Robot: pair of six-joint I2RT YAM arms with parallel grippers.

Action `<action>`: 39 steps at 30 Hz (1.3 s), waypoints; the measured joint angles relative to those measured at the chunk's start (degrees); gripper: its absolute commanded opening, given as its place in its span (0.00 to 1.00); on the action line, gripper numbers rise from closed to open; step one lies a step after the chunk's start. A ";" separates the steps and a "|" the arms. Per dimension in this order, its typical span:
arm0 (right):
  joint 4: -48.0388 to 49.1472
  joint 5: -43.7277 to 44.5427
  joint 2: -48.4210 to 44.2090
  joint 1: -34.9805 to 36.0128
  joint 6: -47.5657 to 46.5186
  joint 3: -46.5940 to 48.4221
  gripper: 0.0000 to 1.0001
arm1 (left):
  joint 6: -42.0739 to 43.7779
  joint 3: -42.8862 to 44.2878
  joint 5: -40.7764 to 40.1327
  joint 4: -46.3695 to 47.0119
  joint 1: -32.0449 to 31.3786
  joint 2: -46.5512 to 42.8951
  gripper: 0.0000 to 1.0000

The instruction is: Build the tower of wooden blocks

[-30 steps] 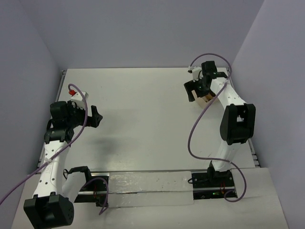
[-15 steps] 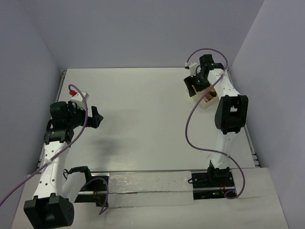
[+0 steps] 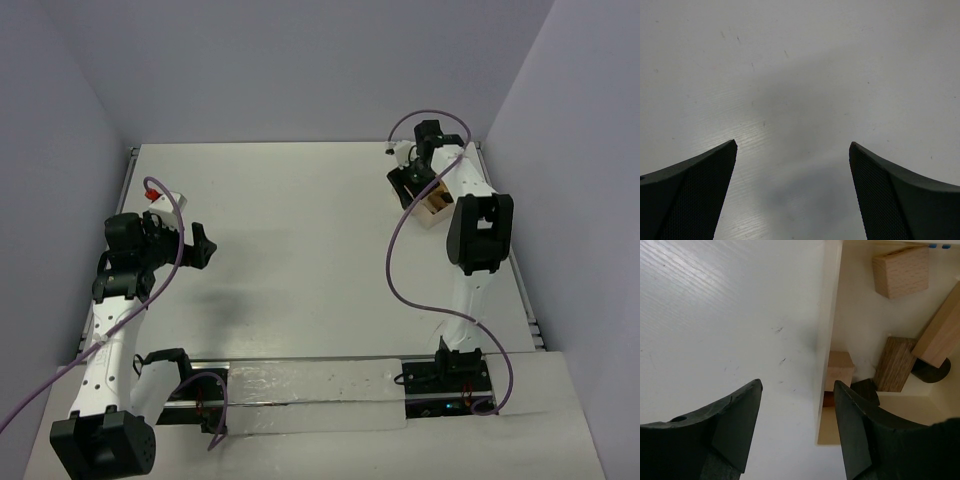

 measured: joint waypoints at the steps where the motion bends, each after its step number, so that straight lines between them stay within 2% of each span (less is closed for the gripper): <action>1: 0.00 0.21 0.19 0.00 -0.18 0.00 0.65 | 0.01 0.00 0.00 0.00 0.00 -0.02 0.99; 6: 0.06 1.47 0.72 0.00 -0.97 -0.02 0.58 | 0.02 0.00 0.03 -0.01 0.00 -0.06 0.99; 16: 1.07 3.16 0.95 0.03 -1.78 -2.09 0.49 | 0.04 0.00 0.09 -0.13 0.00 -0.06 0.99; 20: 1.50 3.28 1.30 0.19 -1.72 -2.21 0.38 | 0.04 0.00 0.15 -0.22 0.00 -0.06 0.99; 27: 2.40 4.06 1.87 0.49 -1.52 -2.23 0.36 | 0.06 0.00 0.20 -0.35 0.00 -0.06 0.99; 29: 2.67 4.14 1.94 0.57 -1.45 -2.25 0.29 | 0.09 0.00 0.20 -0.36 0.00 -0.06 0.99; 30: 2.86 4.21 2.07 0.63 -1.36 -2.25 0.22 | 0.09 0.00 0.20 -0.37 0.00 -0.06 0.99; 31: 3.12 4.36 2.26 0.68 -1.31 -2.25 0.06 | 0.09 0.00 0.20 -0.37 0.00 -0.06 0.99; 32: 3.42 4.39 2.47 0.70 -1.11 -2.25 0.01 | 0.09 0.00 0.20 -0.39 0.00 -0.06 0.99; 39: 5.71 4.59 1.56 1.64 -0.01 -4.60 0.00 | 0.11 0.00 0.13 -0.39 0.00 -0.08 0.99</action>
